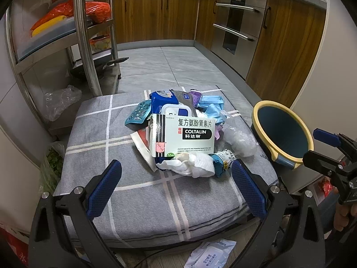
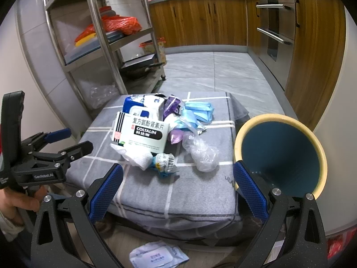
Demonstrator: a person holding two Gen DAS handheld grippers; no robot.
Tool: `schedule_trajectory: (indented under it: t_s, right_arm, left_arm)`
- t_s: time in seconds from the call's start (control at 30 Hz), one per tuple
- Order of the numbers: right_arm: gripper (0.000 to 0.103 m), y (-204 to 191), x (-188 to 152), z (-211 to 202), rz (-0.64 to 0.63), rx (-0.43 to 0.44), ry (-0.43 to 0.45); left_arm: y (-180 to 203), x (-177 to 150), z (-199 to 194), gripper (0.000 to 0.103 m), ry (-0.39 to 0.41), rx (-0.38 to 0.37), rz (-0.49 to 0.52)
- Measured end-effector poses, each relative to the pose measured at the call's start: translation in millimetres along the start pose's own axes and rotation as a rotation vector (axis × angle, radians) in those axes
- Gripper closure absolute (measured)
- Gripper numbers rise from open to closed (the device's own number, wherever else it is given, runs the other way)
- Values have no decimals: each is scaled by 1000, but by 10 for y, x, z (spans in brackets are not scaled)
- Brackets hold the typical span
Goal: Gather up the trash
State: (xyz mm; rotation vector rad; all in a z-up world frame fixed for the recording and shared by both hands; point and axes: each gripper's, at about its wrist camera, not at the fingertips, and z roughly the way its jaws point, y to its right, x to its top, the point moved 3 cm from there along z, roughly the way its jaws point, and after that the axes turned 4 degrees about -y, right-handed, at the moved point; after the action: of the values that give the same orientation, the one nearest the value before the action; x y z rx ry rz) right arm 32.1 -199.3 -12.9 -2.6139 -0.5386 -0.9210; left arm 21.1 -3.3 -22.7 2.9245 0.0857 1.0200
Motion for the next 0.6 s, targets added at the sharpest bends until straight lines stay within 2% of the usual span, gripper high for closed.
schedule_trajectory:
  t_s: [0.6]
  right_arm:
    - [5,18,-16,6,7,0,-2]
  left_arm:
    - [12,-19,14,6,-4,1,0]
